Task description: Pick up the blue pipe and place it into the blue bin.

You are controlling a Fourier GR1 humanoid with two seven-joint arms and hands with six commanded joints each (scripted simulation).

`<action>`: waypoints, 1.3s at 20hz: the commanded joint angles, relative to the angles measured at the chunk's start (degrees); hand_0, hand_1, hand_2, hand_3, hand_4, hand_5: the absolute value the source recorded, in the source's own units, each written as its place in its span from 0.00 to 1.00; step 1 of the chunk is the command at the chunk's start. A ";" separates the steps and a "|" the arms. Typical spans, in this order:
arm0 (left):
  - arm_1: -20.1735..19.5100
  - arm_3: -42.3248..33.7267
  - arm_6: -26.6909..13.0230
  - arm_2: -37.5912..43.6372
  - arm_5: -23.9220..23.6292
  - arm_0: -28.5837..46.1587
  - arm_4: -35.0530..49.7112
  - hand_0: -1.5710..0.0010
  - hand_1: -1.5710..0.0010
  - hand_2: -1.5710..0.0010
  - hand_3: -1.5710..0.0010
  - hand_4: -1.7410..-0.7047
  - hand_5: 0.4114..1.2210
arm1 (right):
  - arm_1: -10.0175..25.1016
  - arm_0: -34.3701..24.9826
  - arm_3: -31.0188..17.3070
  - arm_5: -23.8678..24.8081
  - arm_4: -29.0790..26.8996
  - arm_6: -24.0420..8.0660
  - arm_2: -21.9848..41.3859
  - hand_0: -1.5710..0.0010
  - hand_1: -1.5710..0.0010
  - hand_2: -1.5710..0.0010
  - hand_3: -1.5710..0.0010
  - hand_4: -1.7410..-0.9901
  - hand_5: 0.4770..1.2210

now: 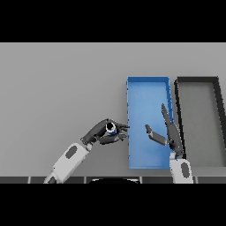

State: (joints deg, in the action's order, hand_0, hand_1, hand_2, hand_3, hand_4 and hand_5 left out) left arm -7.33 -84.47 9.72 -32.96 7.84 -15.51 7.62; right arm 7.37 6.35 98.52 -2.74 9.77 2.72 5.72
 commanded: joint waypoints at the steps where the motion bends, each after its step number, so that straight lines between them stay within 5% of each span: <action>1: -0.43 -1.07 -1.08 0.04 0.03 -0.18 0.17 0.02 0.01 0.01 0.06 0.01 0.99 | 0.30 0.05 -0.05 -0.24 -0.50 0.16 -0.40 1.00 1.00 1.00 1.00 0.78 0.16; 5: -0.68 -3.74 -5.43 -0.58 -0.36 -1.41 -0.29 0.01 0.01 0.00 0.05 0.00 1.00 | 0.47 0.58 0.19 -0.30 -0.42 1.57 -0.42 1.00 1.00 1.00 1.00 0.81 0.17; 13: -1.08 -4.73 -6.62 -1.35 -0.03 -0.43 -1.39 0.00 0.00 0.00 0.05 0.00 1.00 | 0.90 0.90 -0.14 -0.96 -0.99 2.33 -0.67 1.00 1.00 1.00 1.00 0.75 0.17; 17: -1.03 -4.96 -7.93 -1.21 0.04 -0.92 -1.15 0.00 0.00 0.00 0.05 0.00 1.00 | 3.61 -0.67 4.29 -10.97 -14.23 4.16 -2.13 1.00 1.00 1.00 1.00 0.70 0.15; 21: -1.20 -4.11 -7.88 -0.87 0.50 -1.68 -1.23 0.00 0.00 0.00 0.05 0.00 1.00 | 11.37 -5.34 11.04 -20.11 -25.12 -3.98 -1.26 1.00 1.00 1.00 1.00 0.58 0.05; 26: -1.67 -4.66 -7.23 -0.81 0.65 -1.55 -1.42 0.00 0.00 0.00 0.05 0.00 1.00 | 13.94 -13.38 15.28 -23.87 -29.76 -14.36 4.60 1.00 1.00 1.00 1.00 0.58 0.03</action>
State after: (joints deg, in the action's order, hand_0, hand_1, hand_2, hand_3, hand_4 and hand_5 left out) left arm -9.01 -89.12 2.47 -33.77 8.61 -17.06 6.29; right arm 21.31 -7.11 113.82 -26.60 -19.99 -11.65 10.33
